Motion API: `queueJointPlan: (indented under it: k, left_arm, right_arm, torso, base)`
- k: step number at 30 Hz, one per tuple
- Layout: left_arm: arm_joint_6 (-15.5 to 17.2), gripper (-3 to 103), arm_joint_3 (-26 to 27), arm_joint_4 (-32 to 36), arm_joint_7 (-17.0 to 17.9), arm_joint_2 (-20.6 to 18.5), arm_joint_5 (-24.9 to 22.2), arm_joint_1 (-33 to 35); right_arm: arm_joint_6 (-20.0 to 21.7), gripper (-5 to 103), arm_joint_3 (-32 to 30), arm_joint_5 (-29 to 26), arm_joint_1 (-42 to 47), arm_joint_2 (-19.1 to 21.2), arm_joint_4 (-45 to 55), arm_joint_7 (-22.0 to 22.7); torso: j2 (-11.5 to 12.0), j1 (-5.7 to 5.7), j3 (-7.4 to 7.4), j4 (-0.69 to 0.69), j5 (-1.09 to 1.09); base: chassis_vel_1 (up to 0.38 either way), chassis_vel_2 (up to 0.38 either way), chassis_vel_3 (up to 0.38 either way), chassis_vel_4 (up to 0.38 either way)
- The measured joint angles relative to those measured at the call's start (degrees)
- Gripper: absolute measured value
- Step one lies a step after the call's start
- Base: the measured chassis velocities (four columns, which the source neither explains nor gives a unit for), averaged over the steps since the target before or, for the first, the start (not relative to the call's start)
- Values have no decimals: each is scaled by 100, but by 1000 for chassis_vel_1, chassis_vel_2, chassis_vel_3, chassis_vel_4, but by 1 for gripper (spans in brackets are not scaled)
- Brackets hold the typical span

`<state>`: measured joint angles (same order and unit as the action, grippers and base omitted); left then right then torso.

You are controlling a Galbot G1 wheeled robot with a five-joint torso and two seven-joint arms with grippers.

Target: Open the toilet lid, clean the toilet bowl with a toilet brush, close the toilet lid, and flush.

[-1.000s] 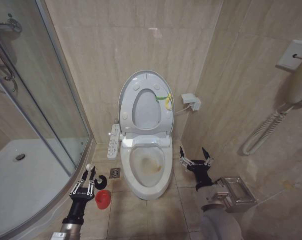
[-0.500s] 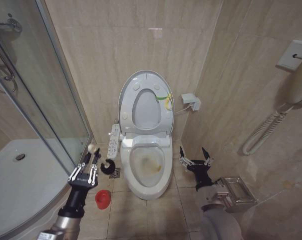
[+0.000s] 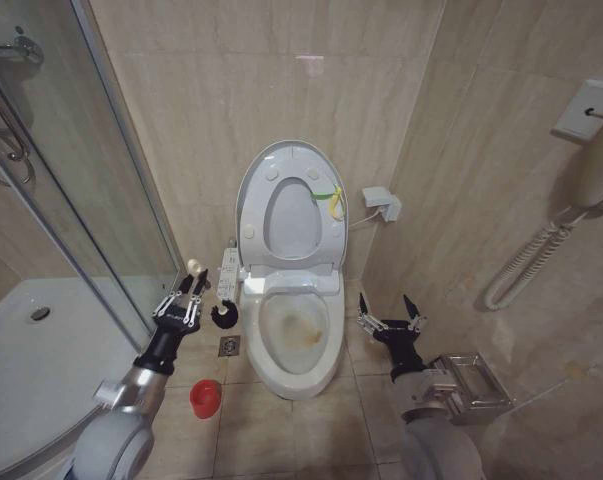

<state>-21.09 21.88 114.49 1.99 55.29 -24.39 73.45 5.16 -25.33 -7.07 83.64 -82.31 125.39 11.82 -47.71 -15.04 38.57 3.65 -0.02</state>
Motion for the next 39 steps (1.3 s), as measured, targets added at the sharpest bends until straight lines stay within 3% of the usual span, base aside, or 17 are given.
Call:
queueJointPlan:
  k: [9,17,20,31,39]
  left_arm:
    - [84,19,-935,-522,-13,44,-302,-1190]
    - [48,19,-1714,-1057,-54,186,-375,-1832]
    - [-38,19,-2189,-1578,-54,346,-408,-2230]
    - [-382,19,-3014,-3259,-179,1065,-383,-3210]
    - [-659,19,-3706,-4439,-276,1293,-358,-3764]
  right_arm:
    - [0,100,0,0,0,0,0,0]
    - [0,100,0,0,0,0,0,0]
    - [0,100,0,0,0,0,0,0]
    - [0,100,0,0,0,0,0,0]
    - [0,100,0,0,0,0,0,0]
  torso:
    - [0,0,0,0,2]
    - [0,0,-1,-1,2]
    - [0,0,-1,-1,3]
    - [0,1,0,0,2]
    - [0,1,0,-1,3]
  base:
    - [0,0,0,0]
    - [0,0,0,0]
    - [0,0,0,0]
    - [0,0,0,0]
    - [0,0,0,0]
